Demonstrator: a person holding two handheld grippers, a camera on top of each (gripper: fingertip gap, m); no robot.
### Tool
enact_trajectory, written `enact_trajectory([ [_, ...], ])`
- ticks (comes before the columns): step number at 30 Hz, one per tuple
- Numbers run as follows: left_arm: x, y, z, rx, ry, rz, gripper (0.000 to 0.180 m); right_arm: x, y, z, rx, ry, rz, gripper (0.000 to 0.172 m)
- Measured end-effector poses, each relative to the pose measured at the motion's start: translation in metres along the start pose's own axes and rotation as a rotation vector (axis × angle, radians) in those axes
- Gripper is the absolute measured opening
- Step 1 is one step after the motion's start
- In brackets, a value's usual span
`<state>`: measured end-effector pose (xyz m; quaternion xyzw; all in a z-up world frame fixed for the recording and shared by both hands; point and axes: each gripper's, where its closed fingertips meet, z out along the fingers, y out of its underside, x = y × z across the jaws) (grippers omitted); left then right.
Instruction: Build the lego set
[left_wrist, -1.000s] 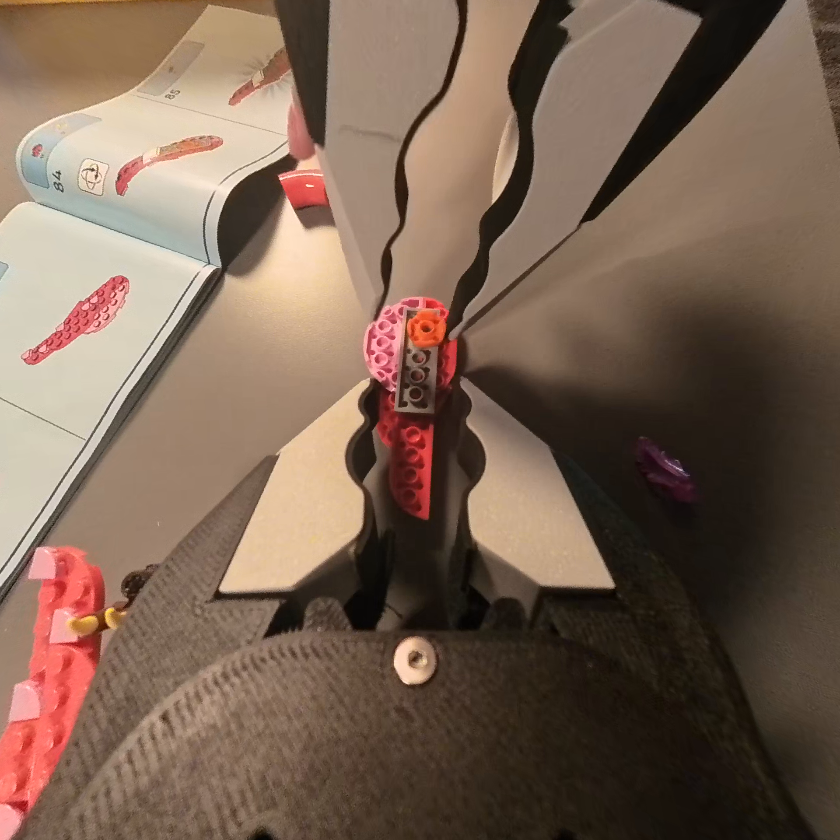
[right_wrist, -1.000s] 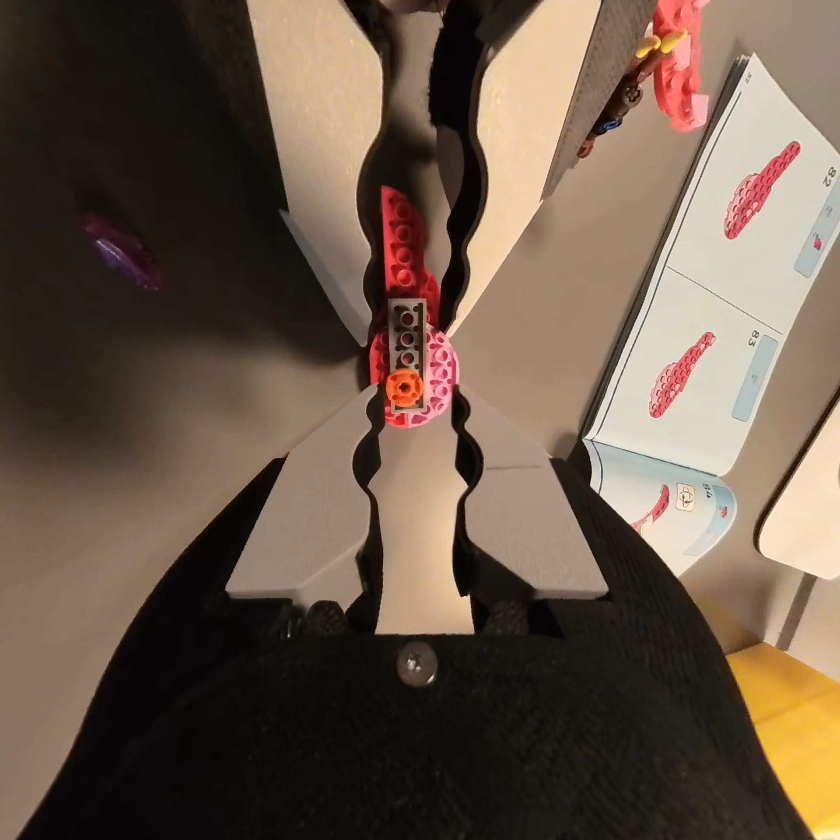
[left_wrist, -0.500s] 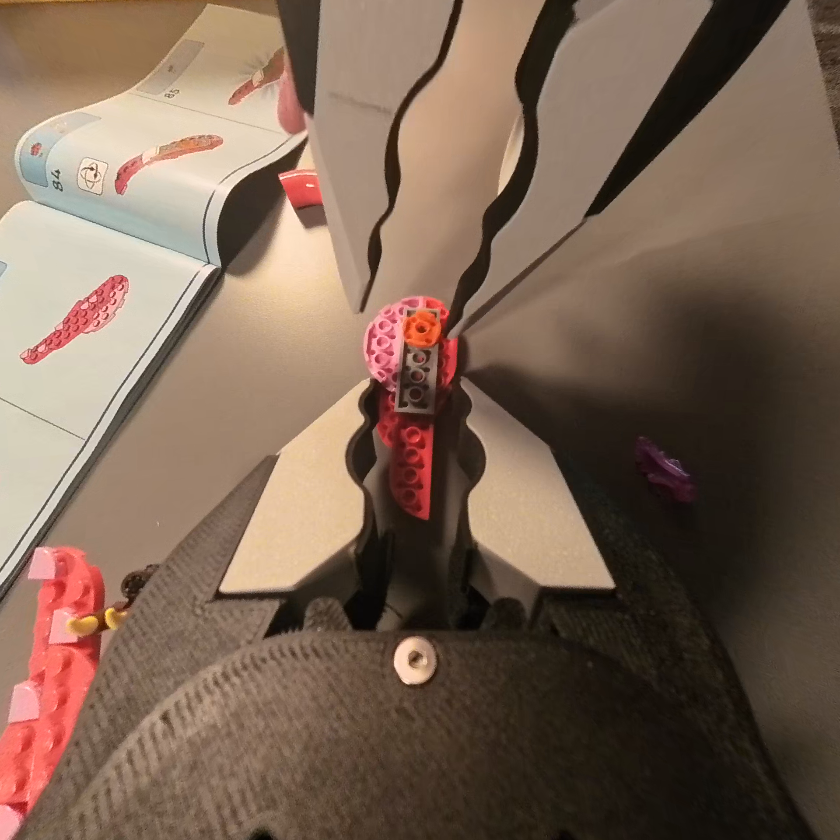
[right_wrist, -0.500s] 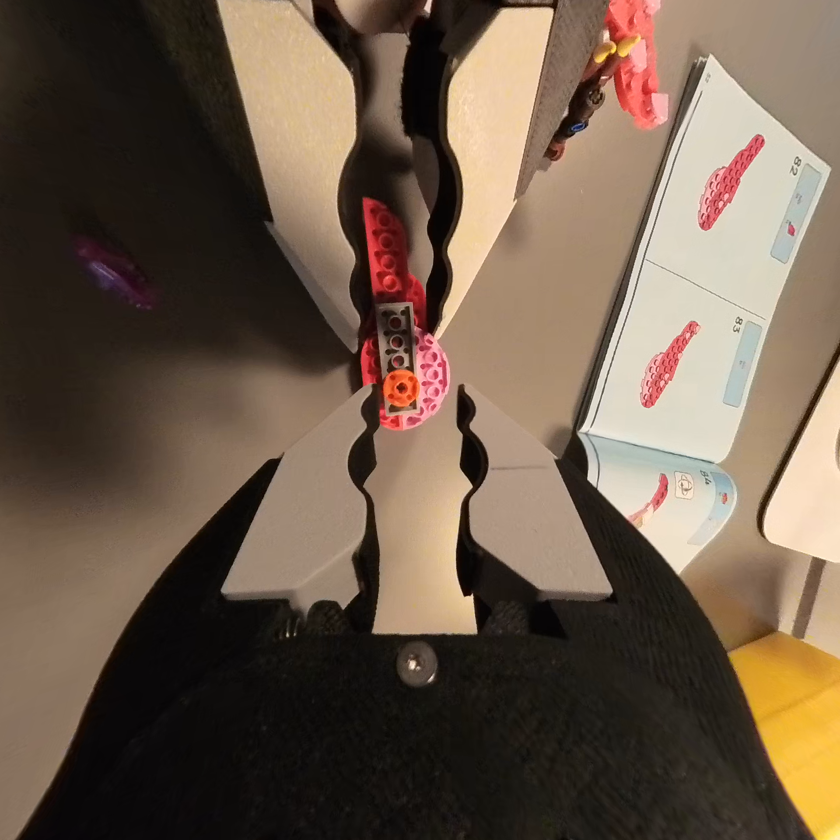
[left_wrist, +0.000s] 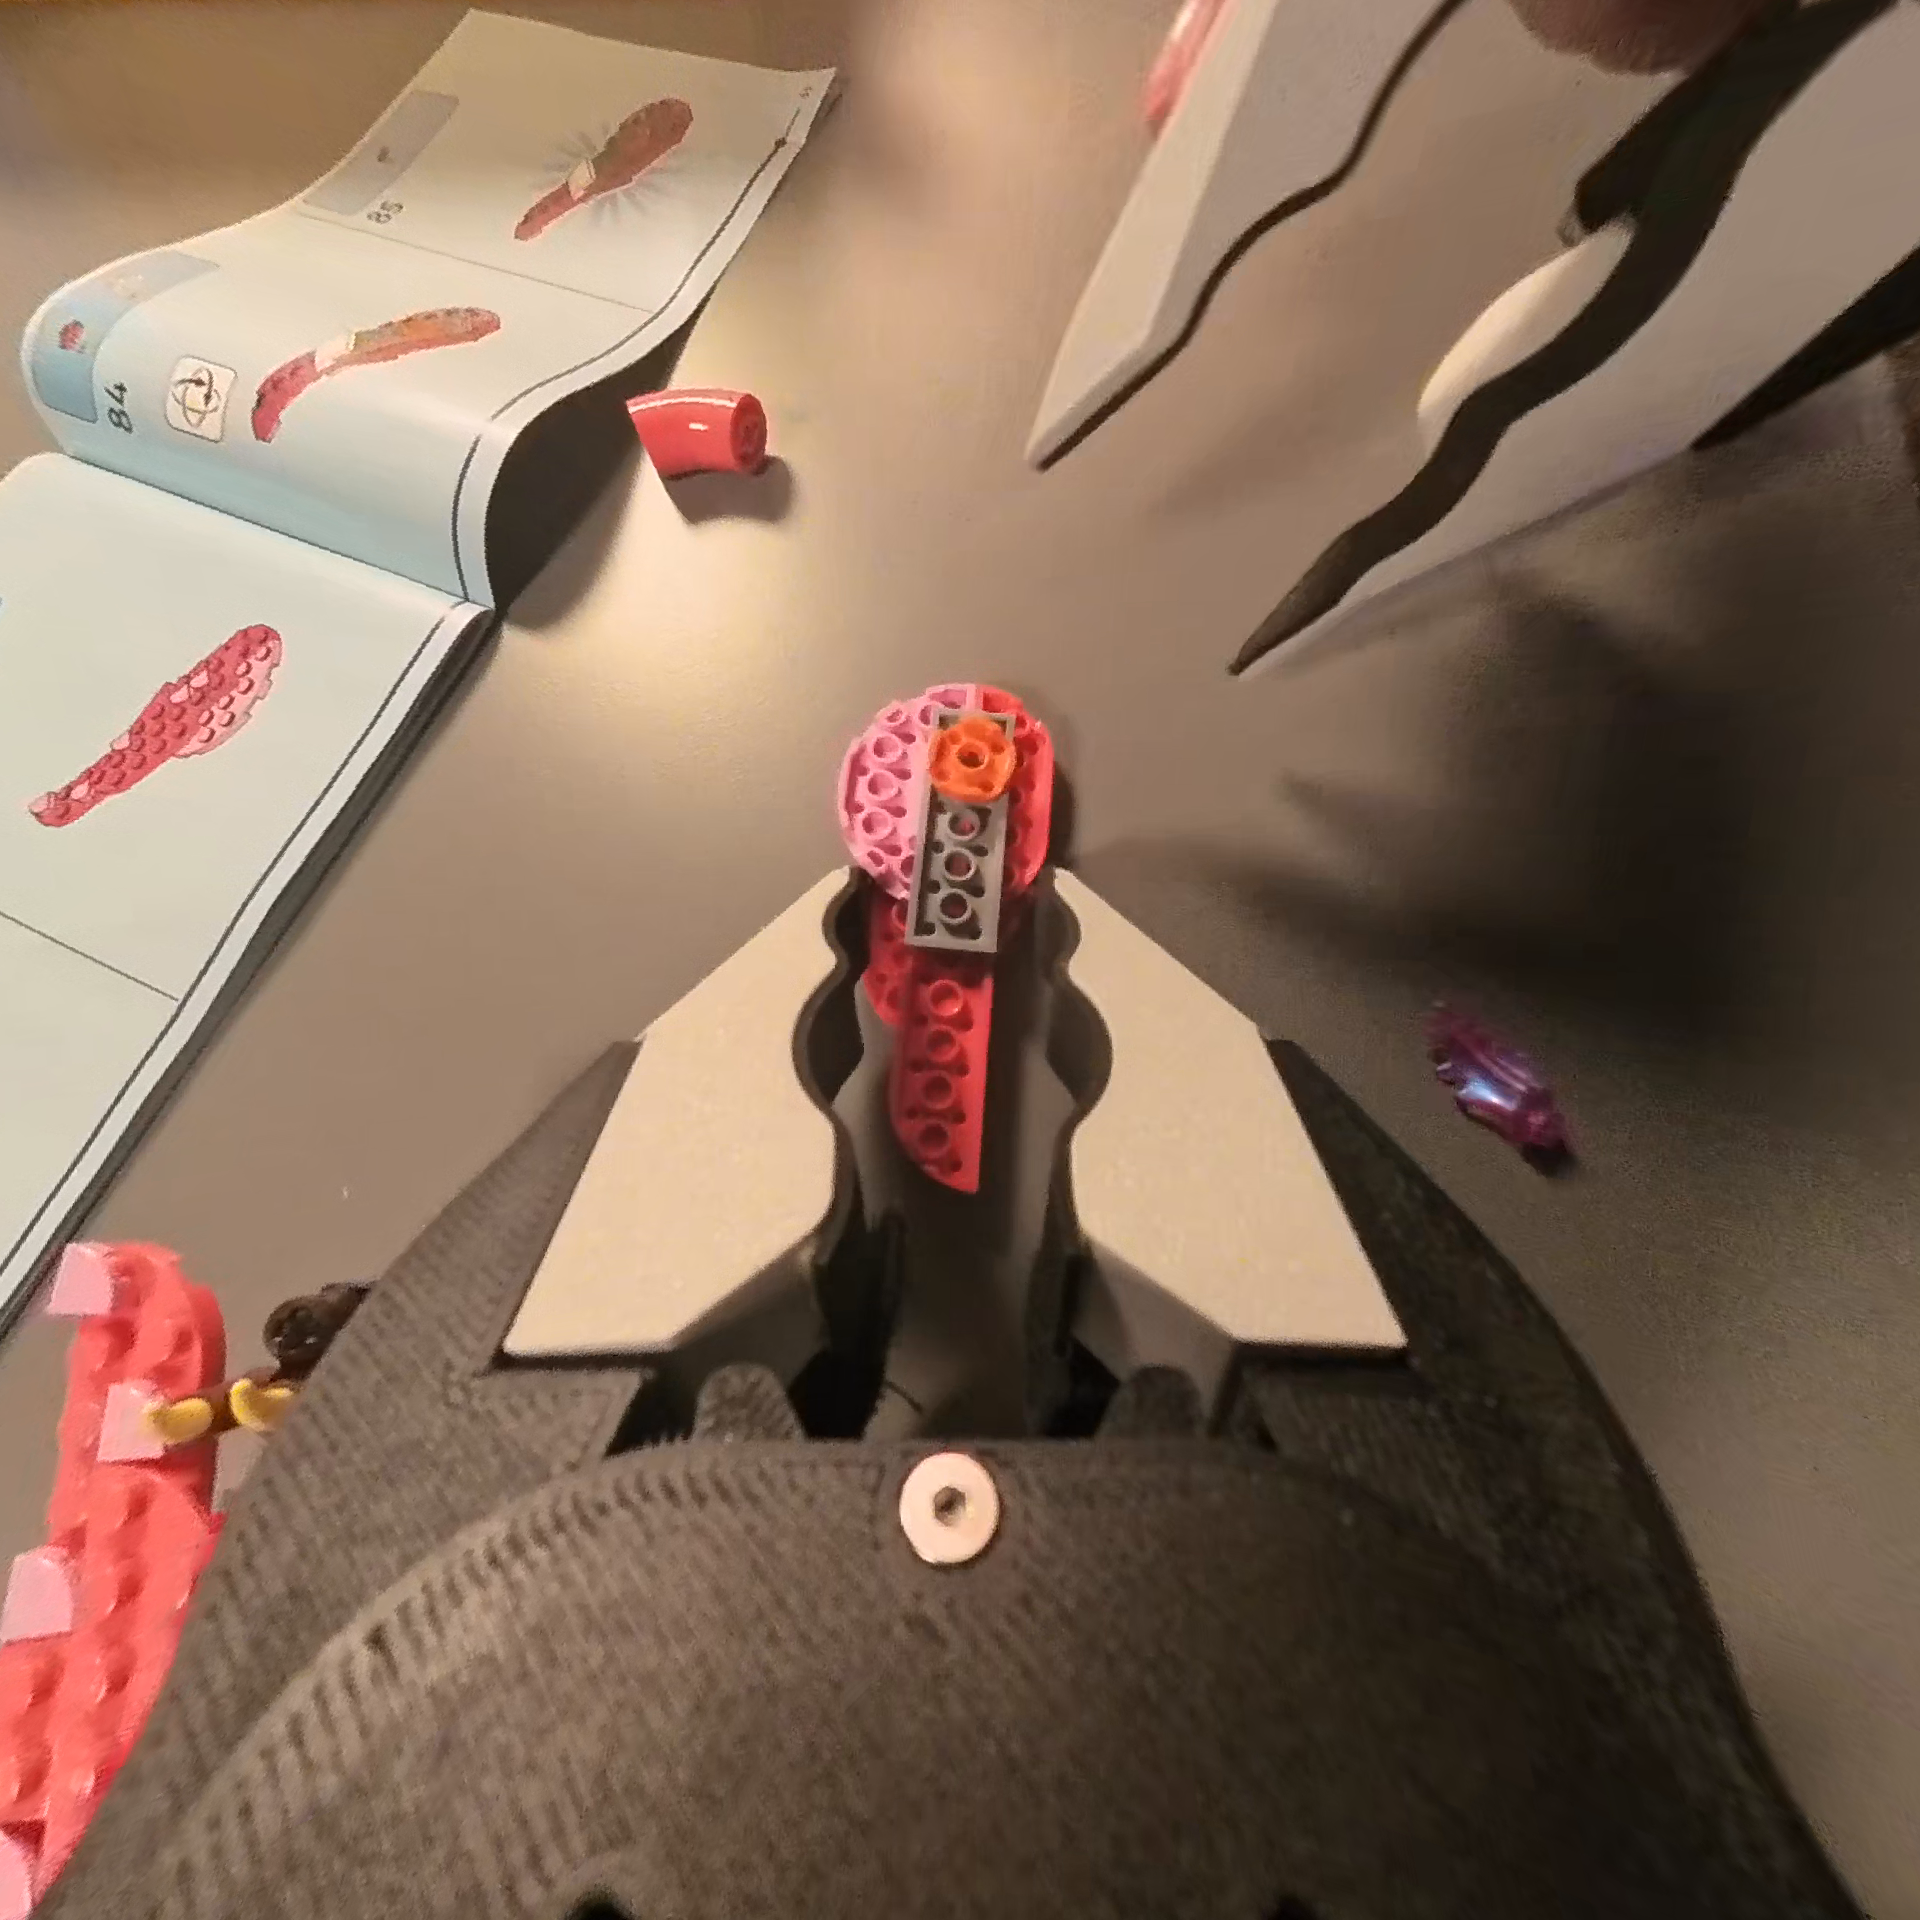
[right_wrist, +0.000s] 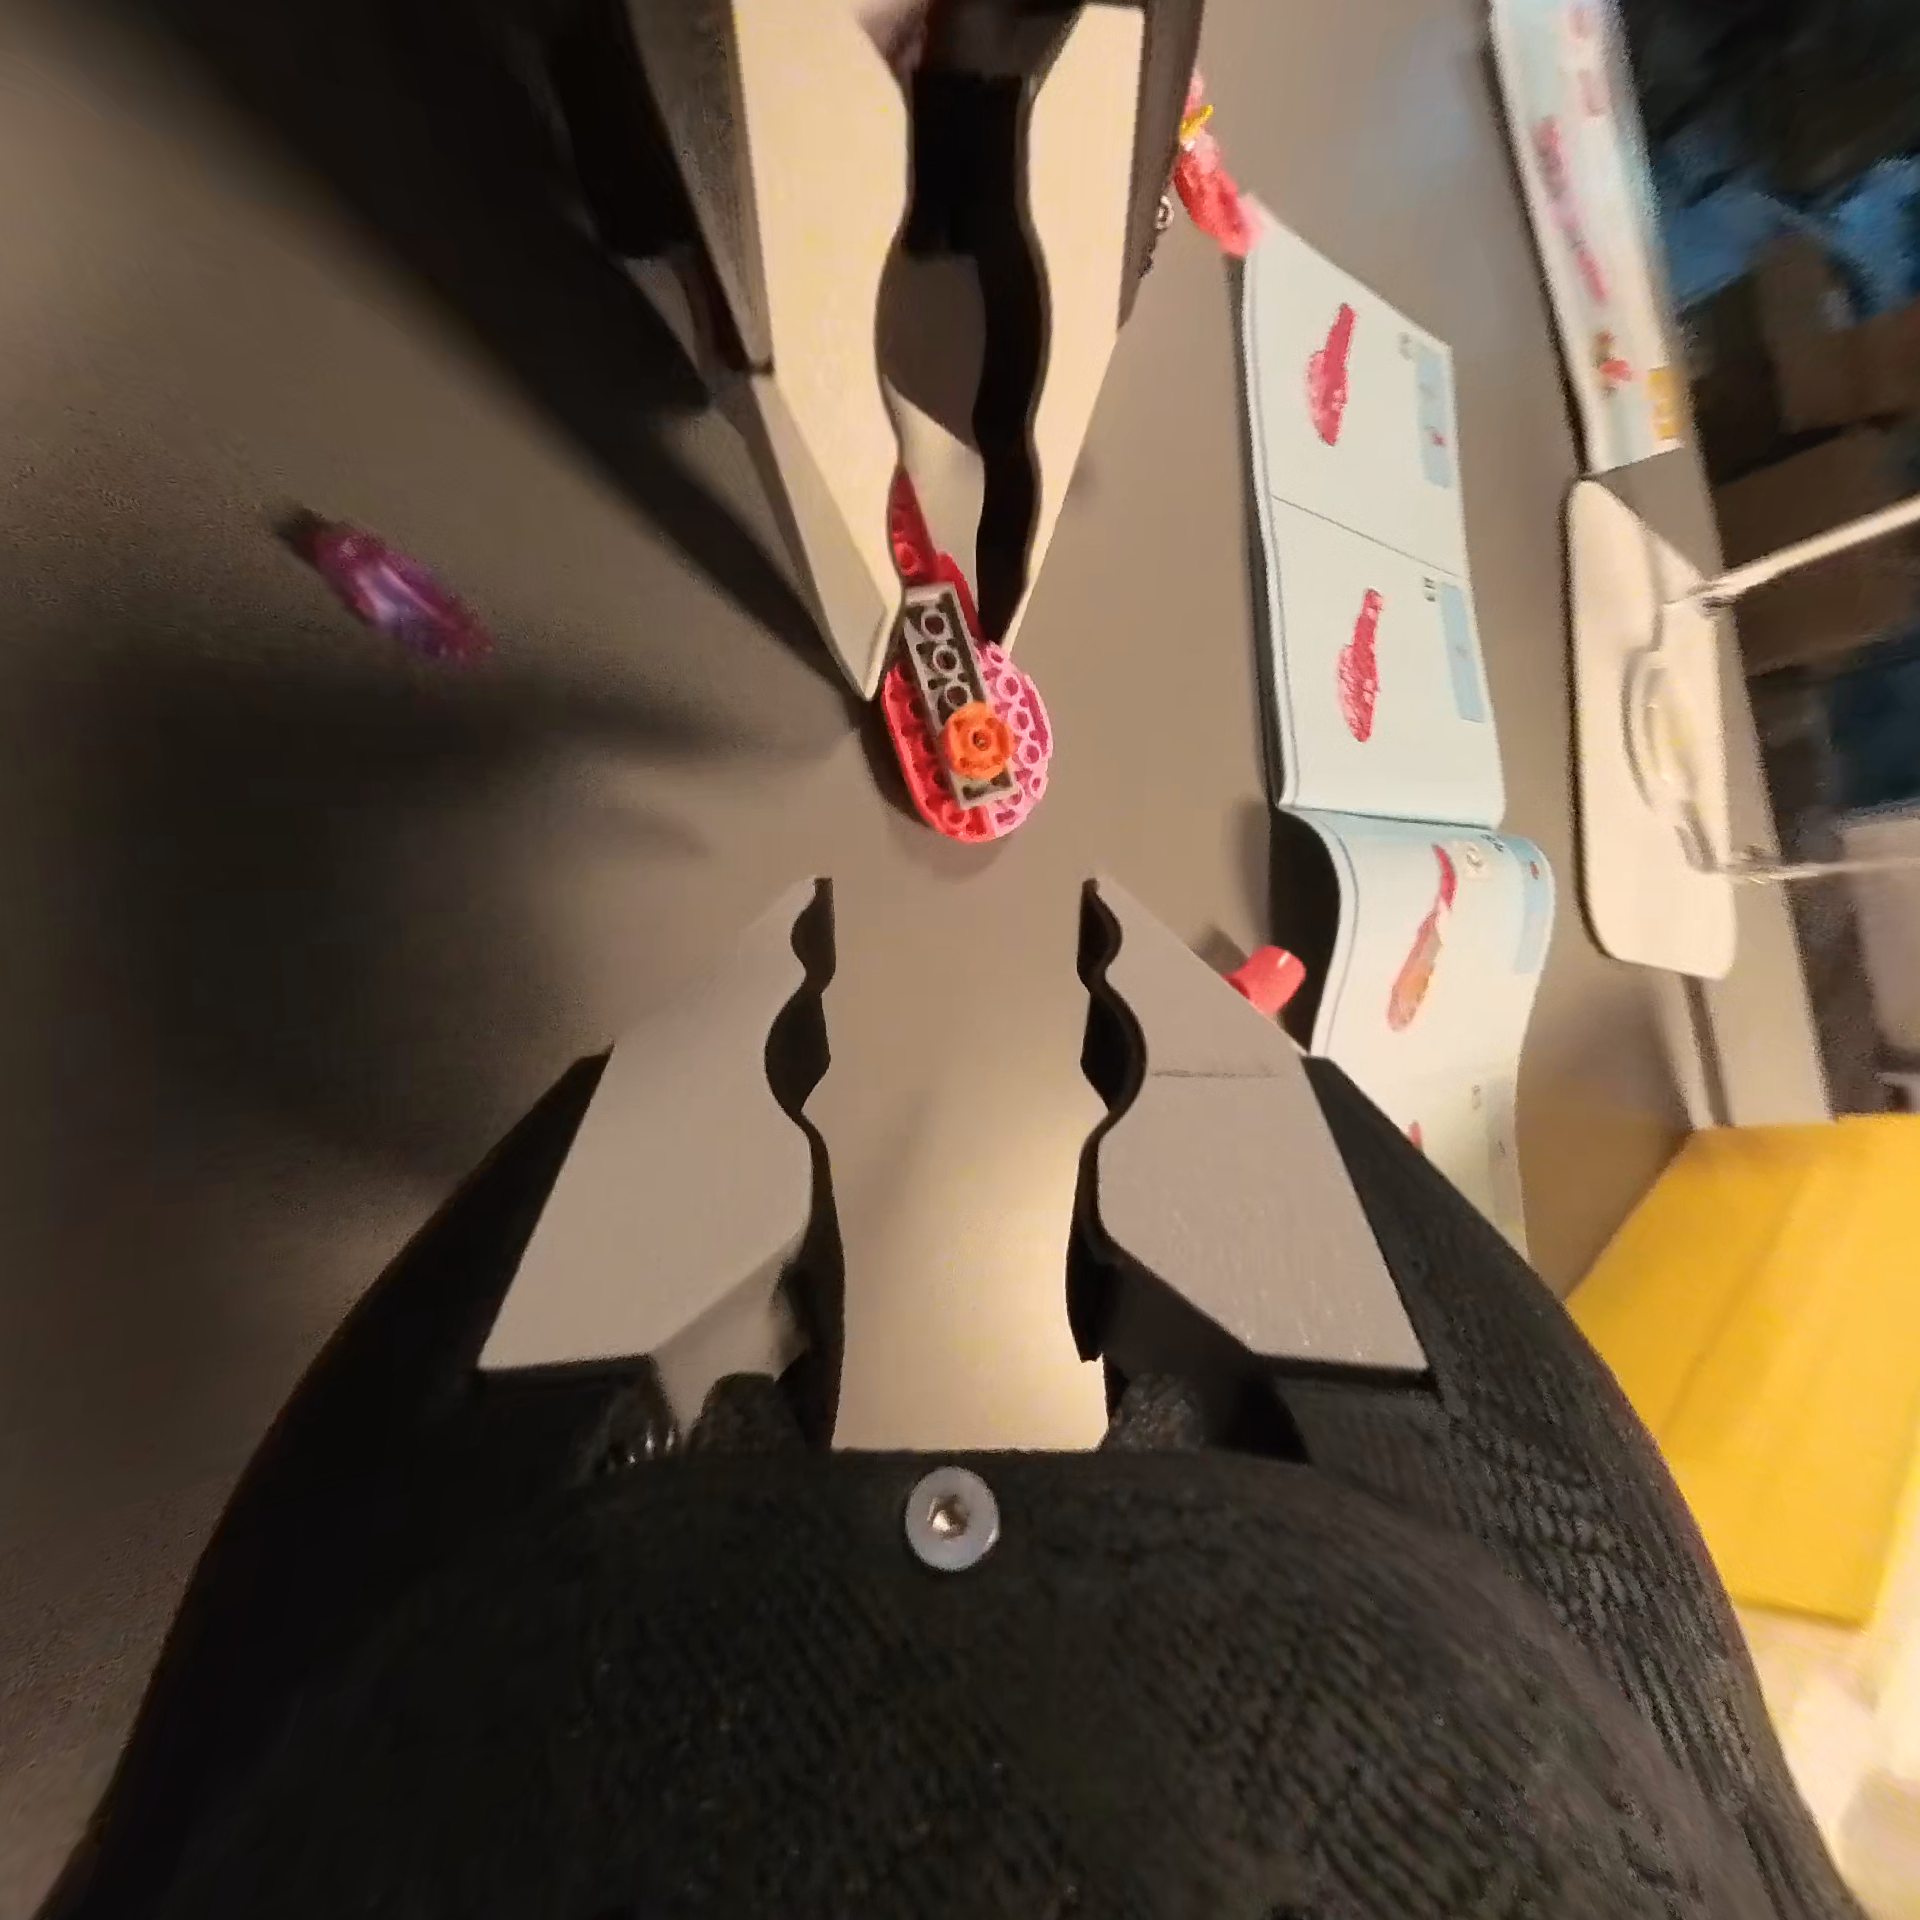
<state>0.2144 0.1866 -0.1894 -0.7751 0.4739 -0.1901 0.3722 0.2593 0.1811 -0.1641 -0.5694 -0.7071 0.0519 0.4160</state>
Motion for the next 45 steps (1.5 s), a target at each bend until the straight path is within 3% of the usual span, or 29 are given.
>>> enact_trajectory([
  [6, 0.002, -0.006, -0.002, 0.025, -0.008, -0.005, 0.03, 0.002, -0.007, -0.003, 0.102, 0.188, -0.088, 0.048],
  [18, -0.013, -0.023, -0.021, 0.126, -0.065, -0.065, 0.03, 0.015, -0.036, 0.026, 0.139, 0.455, -0.513, 0.059],
  [31, -0.013, -0.023, -0.022, 0.137, -0.026, -0.122, 0.03, 0.028, -0.039, 0.036, 0.09, 0.591, -0.651, 0.033],
  [34, -0.011, -0.022, -0.021, 0.136, -0.014, -0.125, 0.03, 0.029, -0.039, 0.036, 0.079, 0.64, -0.725, 0.016],
  [40, -0.012, -0.028, -0.021, 0.194, -0.091, -0.018, 0.032, 0.032, -0.034, 0.035, 0.079, 0.62, -0.64, 0.012],
  [41, -0.015, -0.029, -0.021, 0.2, -0.136, 0.034, 0.043, 0.032, -0.031, 0.036, 0.076, 0.603, -0.613, 0.012],
  [43, -0.023, -0.022, -0.019, 0.129, -0.266, 0.207, 0.071, 0.034, -0.029, 0.035, 0.089, 0.598, -0.567, 0.011],
  [45, -0.027, -0.019, -0.018, 0.08, -0.407, 0.458, 0.071, 0.034, -0.027, 0.035, 0.1, 0.576, -0.514, 0.012],
])
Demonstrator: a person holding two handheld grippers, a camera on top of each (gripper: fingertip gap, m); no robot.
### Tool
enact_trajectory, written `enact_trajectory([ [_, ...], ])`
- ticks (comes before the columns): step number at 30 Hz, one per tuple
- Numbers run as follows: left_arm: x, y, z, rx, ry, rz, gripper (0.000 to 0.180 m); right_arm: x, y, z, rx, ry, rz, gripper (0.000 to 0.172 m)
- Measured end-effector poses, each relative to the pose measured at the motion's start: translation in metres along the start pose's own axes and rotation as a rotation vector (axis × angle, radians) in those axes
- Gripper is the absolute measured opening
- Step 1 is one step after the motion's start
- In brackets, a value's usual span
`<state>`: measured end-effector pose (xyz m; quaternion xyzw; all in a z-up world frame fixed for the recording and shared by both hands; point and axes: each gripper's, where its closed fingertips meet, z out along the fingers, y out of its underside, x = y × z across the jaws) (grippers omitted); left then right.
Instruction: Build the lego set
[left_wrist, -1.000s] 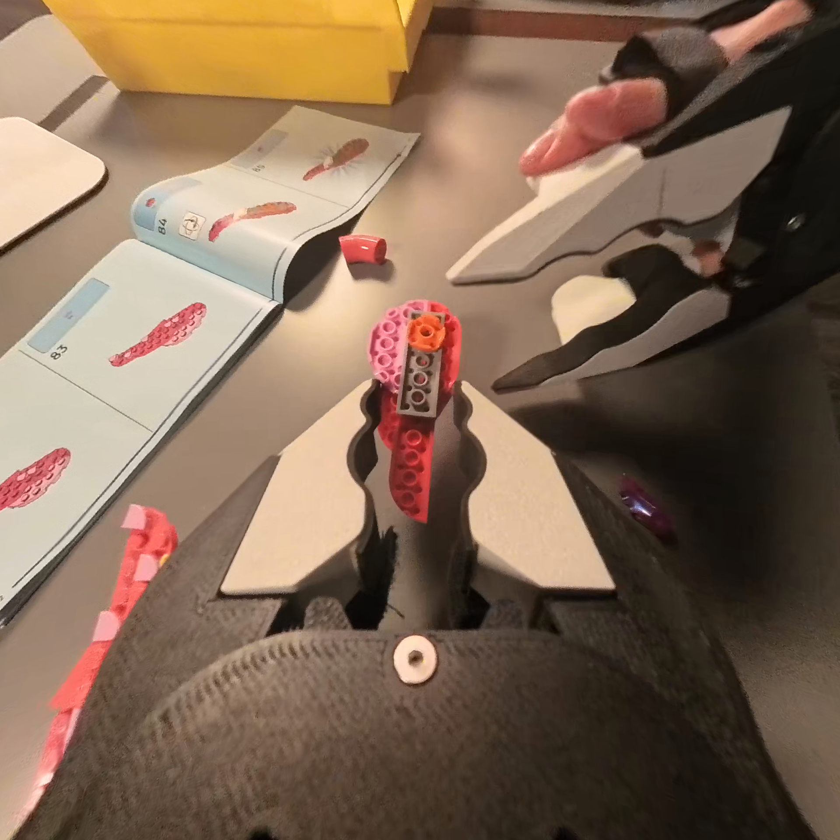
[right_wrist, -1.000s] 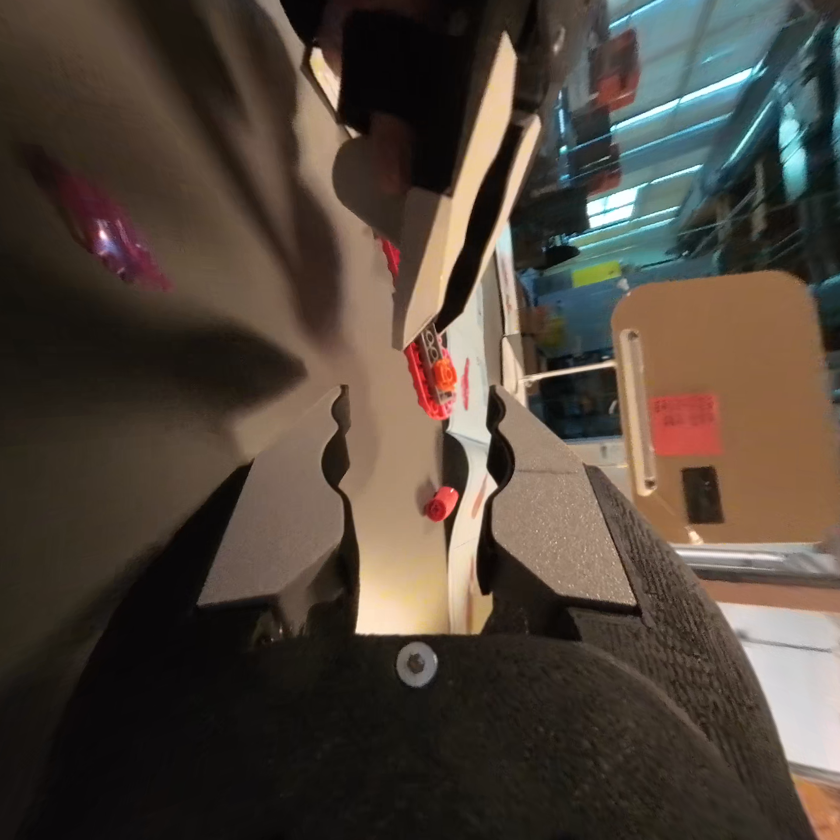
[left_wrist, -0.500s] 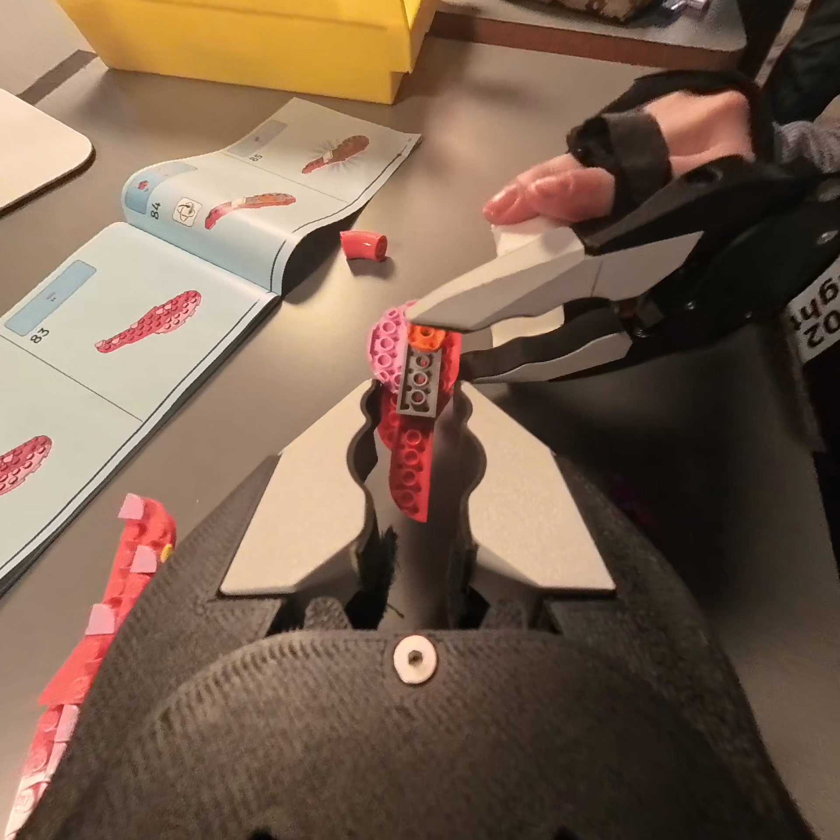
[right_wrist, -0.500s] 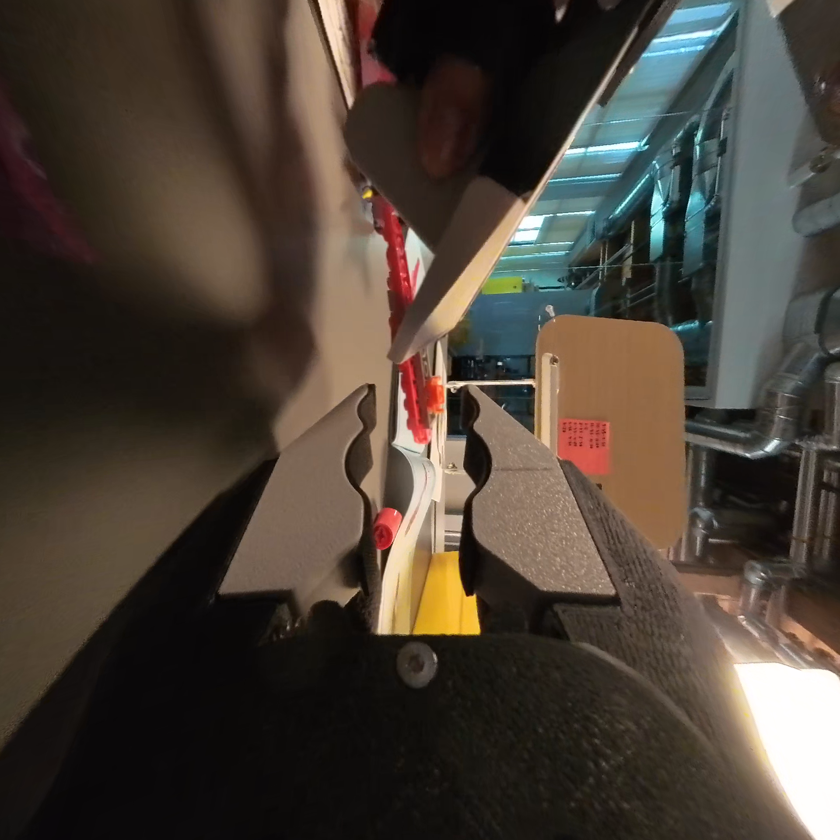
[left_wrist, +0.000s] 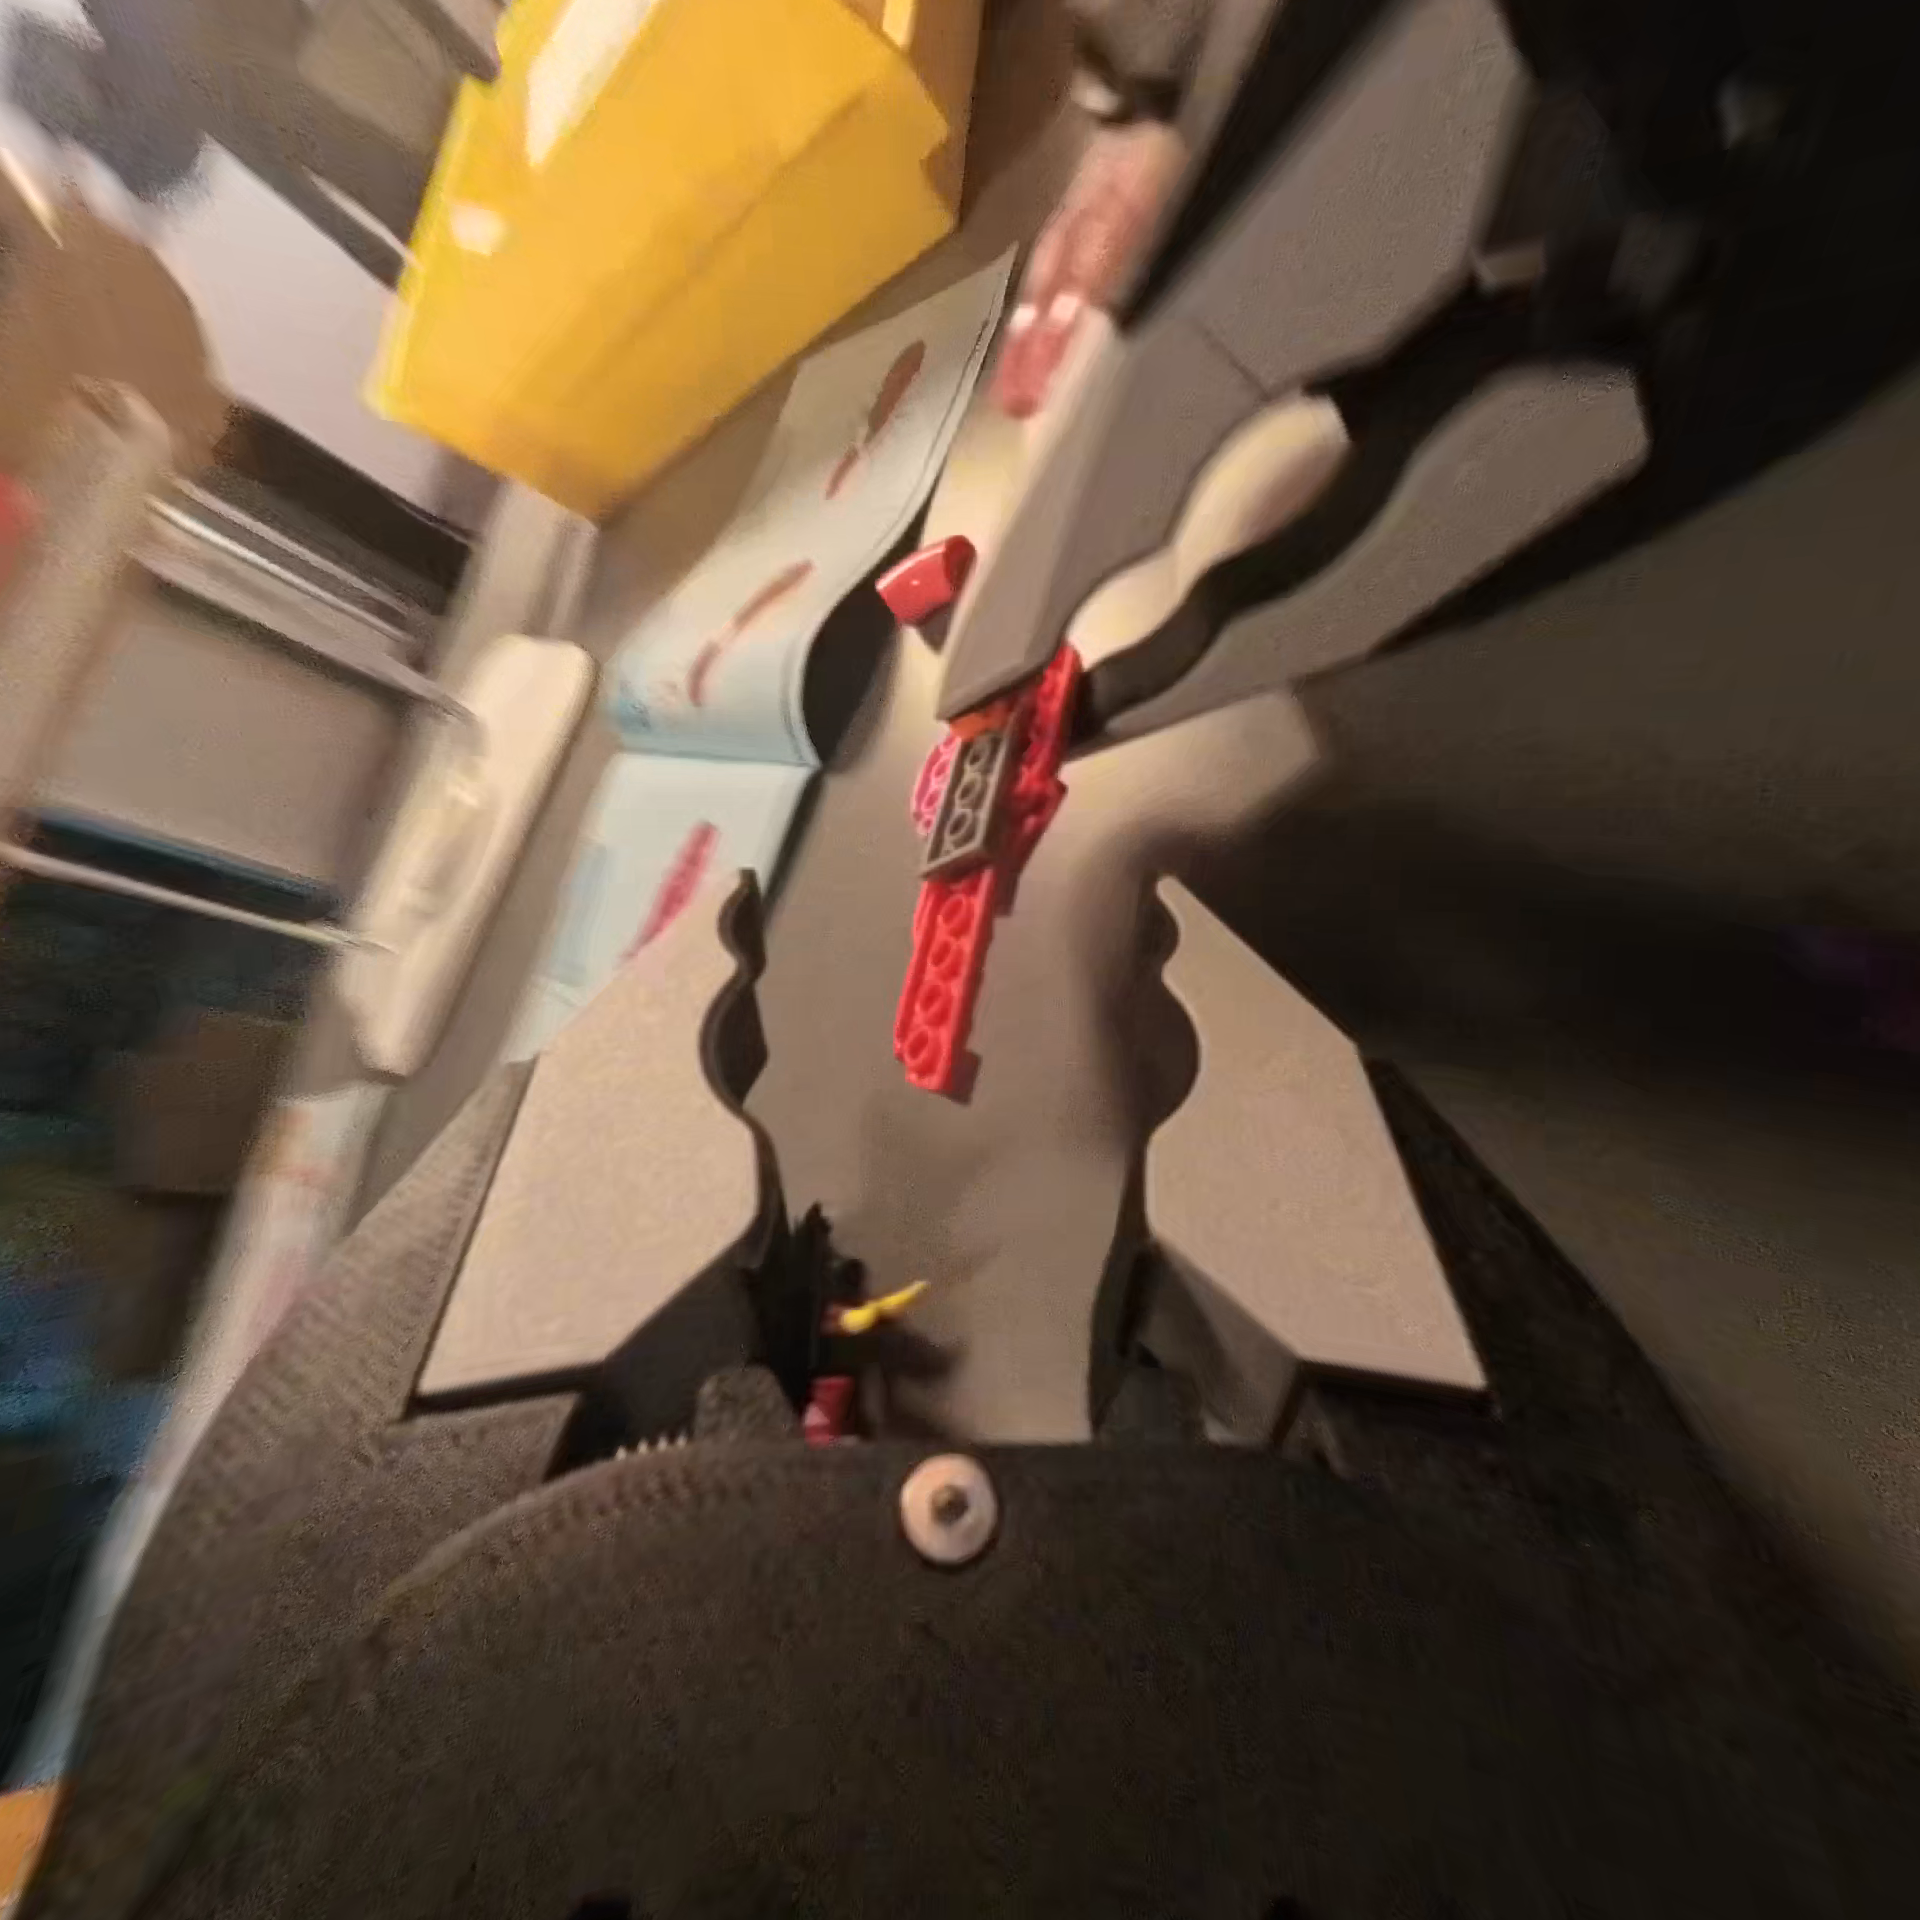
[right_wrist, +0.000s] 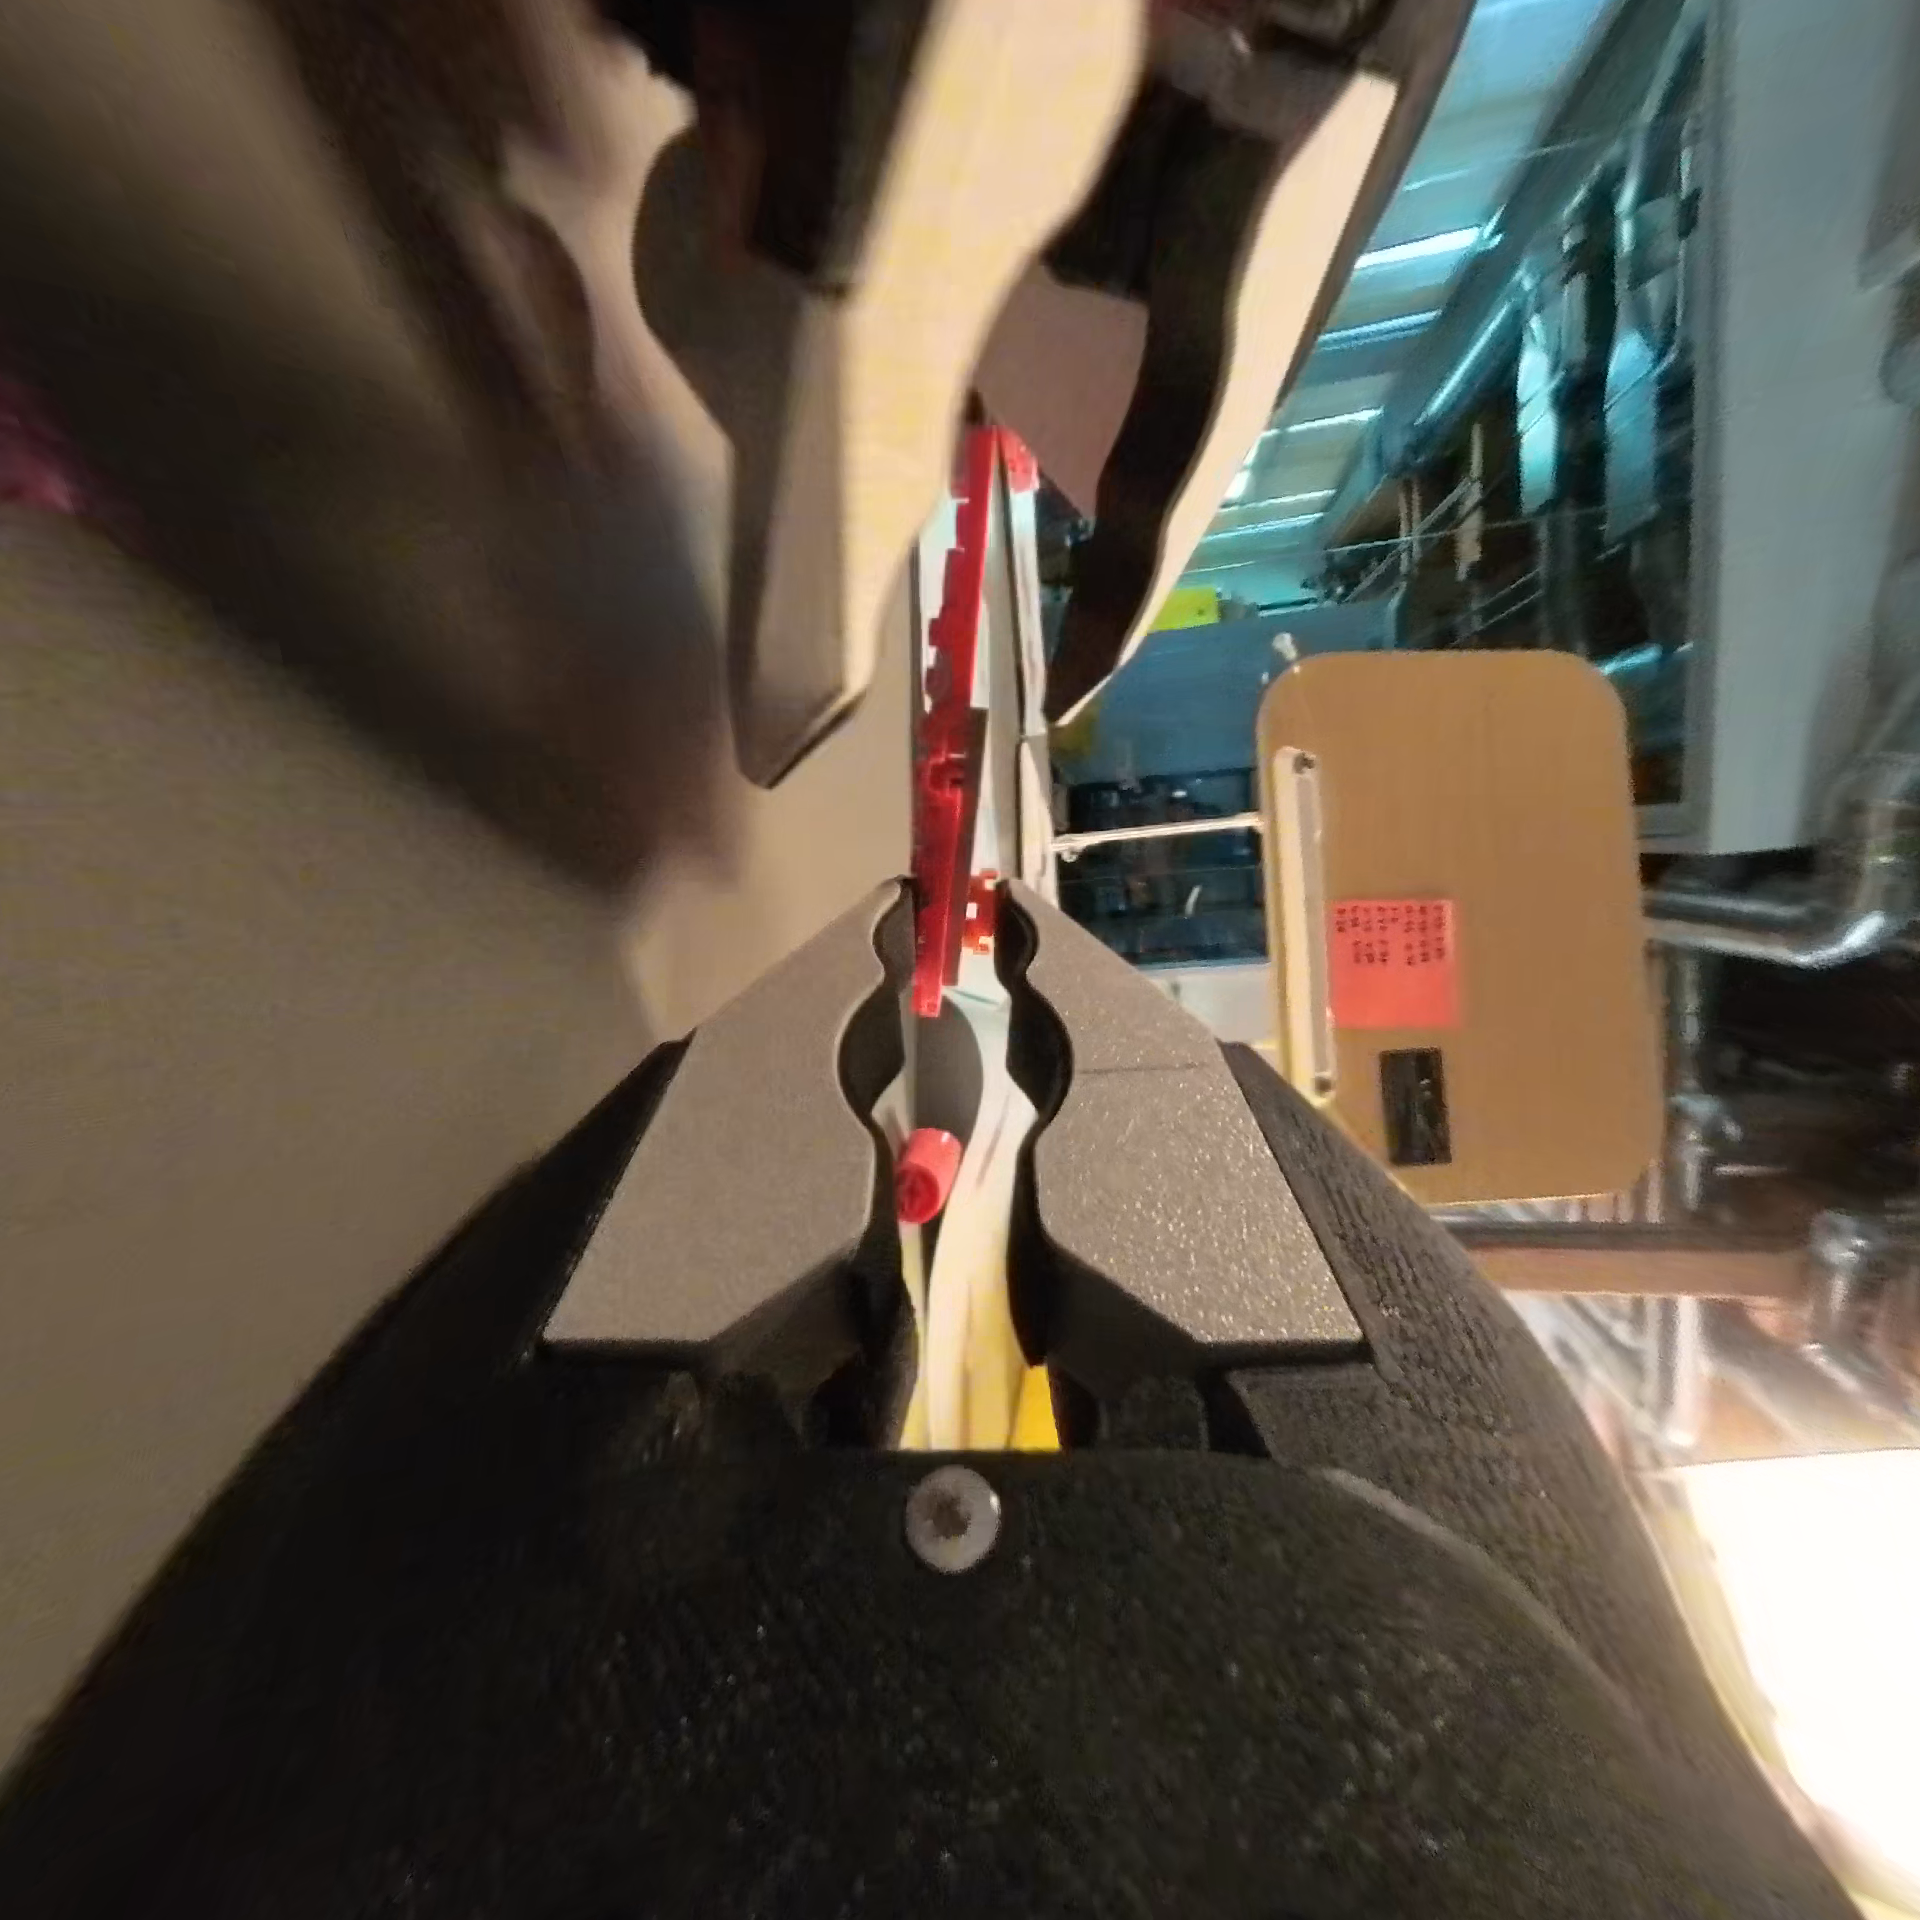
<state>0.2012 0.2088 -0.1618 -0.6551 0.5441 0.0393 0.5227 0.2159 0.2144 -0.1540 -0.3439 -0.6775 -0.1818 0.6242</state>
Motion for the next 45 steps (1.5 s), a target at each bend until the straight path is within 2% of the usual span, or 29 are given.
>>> enact_trajectory([
  [2, -0.001, -0.003, 0.0, 0.011, -0.128, 0.269, 0.06, -0.001, 0.002, 0.001, -0.007, -0.019, 0.041, 0.011],
  [4, 0.003, -0.009, 0.0, 0.018, -0.208, 0.451, 0.043, -0.003, 0.004, 0.002, -0.013, -0.04, 0.077, 0.011],
  [7, 0.005, -0.008, 0.004, -0.01, -0.24, 0.531, 0.031, -0.004, 0.003, 0.002, -0.001, -0.065, 0.121, 0.011],
  [9, 0.001, -0.009, 0.004, -0.012, -0.265, 0.534, 0.018, -0.007, 0.0, 0.001, 0.016, -0.092, 0.166, 0.011],
  [17, 0.007, -0.002, 0.007, -0.037, -0.176, 0.482, 0.012, -0.013, 0.0, 0.003, 0.048, -0.202, 0.355, 0.013],
  [22, 0.009, -0.001, 0.006, -0.02, -0.169, 0.458, 0.012, -0.015, 0.0, 0.003, 0.043, -0.192, 0.307, 0.012],
  [34, 0.014, 0.002, 0.007, -0.036, -0.163, 0.493, 0.01, -0.018, 0.0, 0.004, -0.013, -0.106, -0.03, 0.011],
  [39, 0.012, 0.002, 0.009, -0.011, -0.158, 0.433, 0.014, -0.017, 0.002, 0.004, -0.008, -0.103, -0.005, 0.011],
  [41, 0.008, 0.002, 0.01, -0.015, -0.172, 0.412, 0.03, -0.016, -0.001, 0.003, 0.017, -0.107, 0.033, 0.011],
  [43, 0.01, 0.003, 0.01, -0.011, -0.166, 0.435, 0.014, -0.015, -0.003, 0.004, 0.029, -0.107, 0.05, 0.011],
  [45, 0.01, 0.003, 0.009, -0.017, -0.164, 0.464, 0.012, -0.014, -0.003, 0.004, 0.035, -0.106, 0.073, 0.012],
])
